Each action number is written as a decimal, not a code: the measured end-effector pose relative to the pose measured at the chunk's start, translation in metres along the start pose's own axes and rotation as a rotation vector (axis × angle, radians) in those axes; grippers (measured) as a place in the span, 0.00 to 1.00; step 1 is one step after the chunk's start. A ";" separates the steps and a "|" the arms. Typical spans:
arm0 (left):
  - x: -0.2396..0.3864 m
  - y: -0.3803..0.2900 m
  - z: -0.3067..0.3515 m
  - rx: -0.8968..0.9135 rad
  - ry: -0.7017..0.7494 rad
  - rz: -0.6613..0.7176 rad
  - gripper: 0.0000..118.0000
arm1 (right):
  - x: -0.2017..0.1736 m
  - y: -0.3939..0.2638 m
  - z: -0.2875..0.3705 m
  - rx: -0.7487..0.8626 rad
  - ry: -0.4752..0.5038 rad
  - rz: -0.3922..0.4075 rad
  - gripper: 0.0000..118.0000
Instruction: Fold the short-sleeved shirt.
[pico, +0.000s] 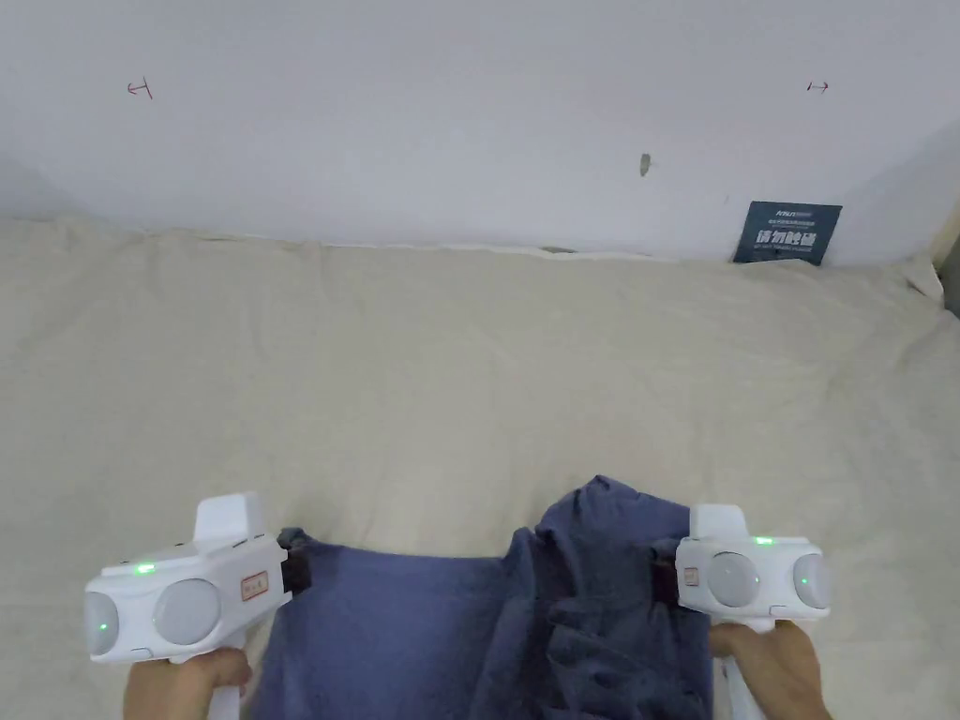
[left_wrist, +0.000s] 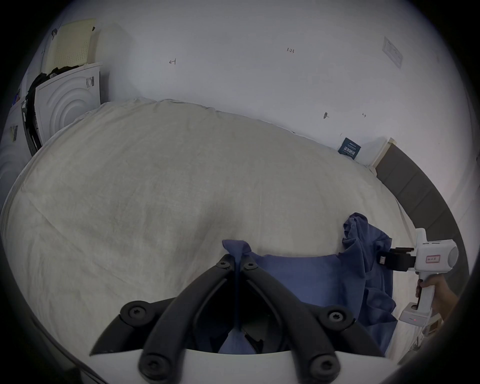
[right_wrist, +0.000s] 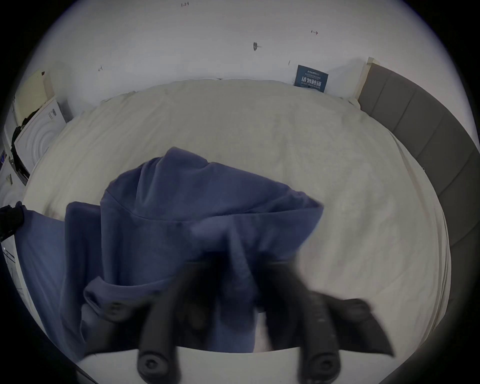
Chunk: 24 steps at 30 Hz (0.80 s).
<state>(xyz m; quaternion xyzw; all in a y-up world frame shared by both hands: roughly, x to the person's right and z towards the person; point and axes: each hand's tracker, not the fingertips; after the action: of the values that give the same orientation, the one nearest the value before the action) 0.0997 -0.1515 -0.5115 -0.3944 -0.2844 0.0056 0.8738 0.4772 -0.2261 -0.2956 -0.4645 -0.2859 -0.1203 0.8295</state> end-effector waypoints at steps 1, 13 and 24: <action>-0.001 -0.001 0.000 -0.003 0.000 0.001 0.03 | 0.001 -0.002 0.001 0.014 0.001 0.010 0.08; -0.025 0.027 0.063 0.101 0.034 0.083 0.03 | 0.049 -0.006 0.159 0.335 0.038 0.093 0.04; -0.001 0.155 0.210 0.438 0.007 0.022 0.03 | 0.074 0.069 0.336 0.688 0.057 0.000 0.04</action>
<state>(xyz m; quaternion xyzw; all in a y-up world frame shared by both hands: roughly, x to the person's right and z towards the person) 0.0266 0.0993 -0.5082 -0.1982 -0.2691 0.0753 0.9395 0.4476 0.0977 -0.1647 -0.1542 -0.2864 -0.0297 0.9452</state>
